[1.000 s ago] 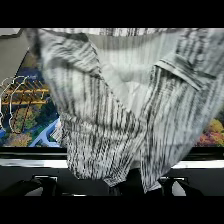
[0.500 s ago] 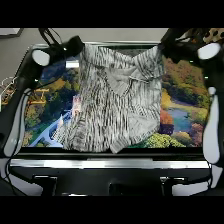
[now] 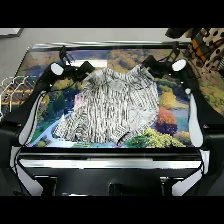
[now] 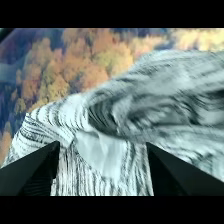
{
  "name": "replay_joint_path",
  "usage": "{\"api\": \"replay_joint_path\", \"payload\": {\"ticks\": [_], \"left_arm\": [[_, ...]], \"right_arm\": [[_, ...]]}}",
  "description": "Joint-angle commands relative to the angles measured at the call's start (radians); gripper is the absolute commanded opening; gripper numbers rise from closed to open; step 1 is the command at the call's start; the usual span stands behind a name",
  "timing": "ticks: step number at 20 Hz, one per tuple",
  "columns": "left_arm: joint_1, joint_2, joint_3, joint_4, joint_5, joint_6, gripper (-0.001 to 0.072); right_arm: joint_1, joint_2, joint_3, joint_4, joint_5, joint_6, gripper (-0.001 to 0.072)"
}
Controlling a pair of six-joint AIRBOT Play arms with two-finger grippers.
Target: Fold the clothes and pants, and hang the long-sleeved shirts on hangers.
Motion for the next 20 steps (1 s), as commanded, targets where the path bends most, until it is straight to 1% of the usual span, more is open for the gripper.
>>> {"api": "replay_joint_path", "payload": {"ticks": [1, 3, 4, 5, 6, 7, 9, 11, 12, 14, 15, 17, 19, 20], "left_arm": [[0.074, 0.08, 0.003, -0.005, -0.217, -0.092, 0.0678], [0.121, 0.162, -0.006, 0.039, -0.364, -0.092, 0.0679], [0.131, 0.211, -0.03, 0.084, -0.435, -0.092, 0.0678], [0.135, 0.261, -0.069, 0.132, -0.492, -0.092, 0.0679], [0.134, 0.324, -0.14, 0.169, -0.526, -0.103, 0.0679], [0.131, 0.39, -0.233, 0.174, -0.52, -0.103, 0.0679], [0.116, 0.54, -0.465, 0.168, -0.448, -0.135, 0.0678], [0.087, 0.689, -0.721, 0.158, -0.334, -0.206, 0.0678], [0.074, 0.758, -0.848, 0.126, -0.274, -0.244, 0.0678], [0.05, 0.866, -1.046, 0.042, -0.171, -0.255, 0.0678], [0.037, 0.906, -1.117, 0.009, -0.14, -0.254, 0.0678], [0.014, 0.946, -1.192, -0.011, -0.129, -0.251, 0.0677], [-0.008, 0.946, -1.205, -0.01, -0.136, -0.24, 0.0675], [-0.014, 0.945, -1.205, -0.01, -0.13, -0.24, 0.0672]], "right_arm": [[-0.143, 0.095, 0.001, -0.031, 0.327, -0.065, 0.0625], [-0.267, 0.169, 0.001, -0.132, 0.521, -0.1, 0.0626], [-0.323, 0.198, -0.002, -0.192, 0.593, -0.107, 0.0623], [-0.384, 0.227, -0.025, -0.204, 0.624, -0.097, 0.0613], [-0.447, 0.263, -0.084, -0.175, 0.628, -0.089, 0.0616], [-0.494, 0.292, -0.156, -0.145, 0.642, -0.093, 0.0617], [-0.555, 0.347, -0.364, -0.107, 0.665, -0.103, 0.0618], [-0.558, 0.378, -0.574, -0.073, 0.614, -0.104, 0.0618], [-0.55, 0.378, -0.665, -0.021, 0.583, -0.121, 0.0618], [-0.526, 0.377, -0.799, 0.057, 0.48, -0.171, 0.0618], [-0.509, 0.375, -0.849, 0.062, 0.426, -0.178, 0.0618], [-0.471, 0.36, -0.907, 0.064, 0.343, -0.182, 0.0618], [-0.429, 0.323, -0.916, 0.081, 0.304, -0.195, 0.0617], [-0.406, 0.301, -0.916, 0.119, 0.288, -0.216, 0.0616]]}}
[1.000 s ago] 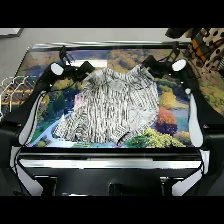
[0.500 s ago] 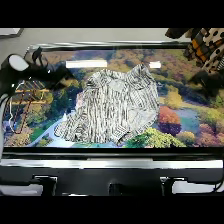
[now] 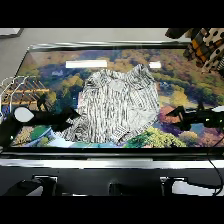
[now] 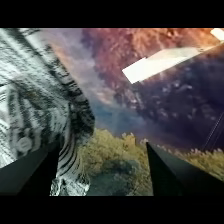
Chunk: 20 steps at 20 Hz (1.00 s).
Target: Fold the clothes and pants, and hang the long-sleeved shirts on hangers.
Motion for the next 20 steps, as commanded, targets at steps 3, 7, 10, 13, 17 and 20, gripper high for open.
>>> {"api": "replay_joint_path", "payload": {"ticks": [3, 7, 10, 13, 17, 20], "left_arm": [[-0.03, 0.038, -0.076, 0.01, 0.047, -0.002, 0.0672], [-0.03, 0.038, -0.076, 0.042, 0.043, -0.003, 0.0672], [-0.038, 0.031, -0.076, 0.015, -0.018, -0.044, 0.0692], [-0.095, 0.008, -0.125, -0.045, -0.032, -0.033, 0.0693], [-0.212, -0.004, -0.232, -0.13, 0.073, -0.033, 0.0693], [-0.279, -0.039, -0.254, -0.204, 0.212, -0.033, 0.0693]], "right_arm": [[0.111, -0.084, -0.053, 0.172, -0.164, -0.083, 0.061], [0.153, -0.096, -0.052, 0.209, -0.21, -0.087, 0.0245], [0.15, -0.065, -0.049, 0.177, -0.171, -0.084, 0.004], [0.151, 0.008, -0.049, 0.067, -0.127, 0.021, 0.004], [0.151, 0.087, -0.05, -0.013, -0.071, 0.088, 0.004], [0.151, 0.115, -0.05, -0.013, -0.032, 0.103, 0.004]]}}
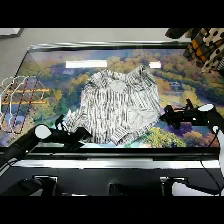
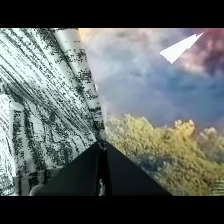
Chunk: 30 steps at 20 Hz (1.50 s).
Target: Fold the clothes and pants, and hang the long-sleeved shirts on hangers.
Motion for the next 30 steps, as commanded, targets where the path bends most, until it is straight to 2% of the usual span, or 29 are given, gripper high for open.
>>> {"api": "replay_joint_path", "payload": {"ticks": [1, 5, 9, 10, 11, 12, 15, 18, 20, 22, 25, 30], "left_arm": [[-0.078, -0.05, -0.032, -0.104, 0.161, -0.001, 0.0692], [-0.132, -0.159, -0.031, -0.208, 0.268, 0.0, 0.0692], [-0.168, -0.209, -0.006, -0.216, 0.301, 0.0, 0.0681], [-0.171, -0.211, 0.0, -0.216, 0.318, 0.0, 0.0594], [-0.171, -0.211, 0.004, -0.219, 0.328, 0.0, 0.0341], [-0.169, -0.211, 0.01, -0.218, 0.33, 0.001, 0.0019], [-0.154, -0.182, 0.033, -0.218, 0.282, 0.046, 0.003], [-0.159, -0.066, 0.035, -0.173, 0.129, 0.061, 0.0028], [-0.173, 0.038, 0.035, -0.11, -0.003, 0.006, 0.0028], [-0.191, 0.144, 0.036, -0.098, -0.061, -0.023, 0.0027], [-0.186, 0.202, 0.062, -0.097, -0.017, -0.057, 0.0027], [-0.115, 0.066, 0.102, -0.102, 0.116, -0.079, 0.0027]], "right_arm": [[0.001, 0.041, 0.0, -0.027, 0.052, 0.038, 0.004], [0.001, 0.075, 0.0, -0.028, 0.063, 0.046, 0.004], [0.001, 0.096, 0.0, -0.028, 0.079, 0.063, 0.0041], [0.001, 0.097, 0.0, -0.029, 0.091, 0.063, 0.0041], [0.001, 0.097, 0.0, -0.031, 0.105, 0.063, 0.0041], [0.001, 0.098, 0.0, -0.031, 0.119, 0.063, 0.0041], [0.001, 0.135, 0.0, -0.06, 0.185, 0.084, 0.004], [0.001, 0.244, 0.0, -0.212, 0.335, 0.178, 0.004], [0.001, 0.353, 0.0, -0.325, 0.452, 0.235, 0.004], [0.001, 0.475, 0.0, -0.383, 0.512, 0.296, 0.0041], [0.001, 0.554, 0.0, -0.372, 0.456, 0.384, 0.0041], [0.001, 0.441, 0.0, -0.267, 0.289, 0.412, 0.0041]]}}
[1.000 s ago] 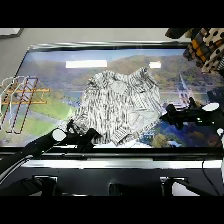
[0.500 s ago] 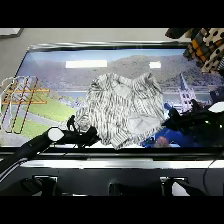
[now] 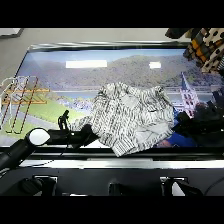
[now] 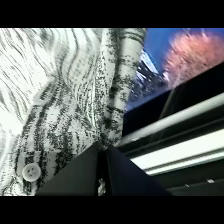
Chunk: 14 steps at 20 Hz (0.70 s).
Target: Fold the clothes and pants, and hang the long-sleeved shirts on hangers.
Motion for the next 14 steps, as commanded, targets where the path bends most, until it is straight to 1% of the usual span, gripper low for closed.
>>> {"api": "replay_joint_path", "payload": {"ticks": [1, 3, 4, 6, 7, 8, 9, 10, 11, 12, 14], "left_arm": [[0.05, -0.099, 0.021, -0.003, 0.085, -0.019, 0.0027], [0.06, -0.199, 0.039, -0.012, 0.092, -0.015, 0.0028], [0.057, -0.249, 0.052, -0.027, 0.091, 0.013, 0.0028], [0.056, -0.325, 0.071, -0.105, 0.089, 0.094, 0.003], [0.056, -0.348, 0.082, -0.138, 0.091, 0.129, 0.0036], [0.06, -0.362, 0.097, -0.146, 0.092, 0.153, 0.0104], [0.066, -0.364, 0.111, -0.145, 0.093, 0.168, 0.0267], [0.079, -0.361, 0.127, -0.145, 0.09, 0.2, 0.0426], [0.096, -0.352, 0.142, -0.144, 0.079, 0.242, 0.048], [0.116, -0.34, 0.158, -0.128, 0.06, 0.273, 0.048], [0.139, -0.297, 0.189, -0.031, 0.031, 0.289, 0.048]], "right_arm": [[0.001, -0.074, 0.001, 0.046, -0.106, 0.035, 0.0041], [0.001, -0.146, 0.0, 0.044, -0.121, 0.034, 0.0042], [0.002, -0.18, -0.003, 0.043, -0.119, 0.024, 0.0049], [0.003, -0.228, -0.01, 0.014, -0.123, 0.003, 0.0129], [0.003, -0.24, -0.01, -0.021, -0.135, 0.003, 0.0242], [0.001, -0.241, -0.008, -0.056, -0.147, 0.003, 0.0346], [0.0, -0.234, -0.001, -0.094, -0.148, 0.003, 0.0453], [0.0, -0.219, 0.015, -0.136, -0.141, -0.006, 0.049], [0.0, -0.193, 0.039, -0.166, -0.133, -0.032, 0.0491], [0.001, -0.161, 0.06, -0.18, -0.127, -0.055, 0.0497], [0.001, -0.074, 0.071, -0.171, -0.123, -0.063, 0.0499]]}}
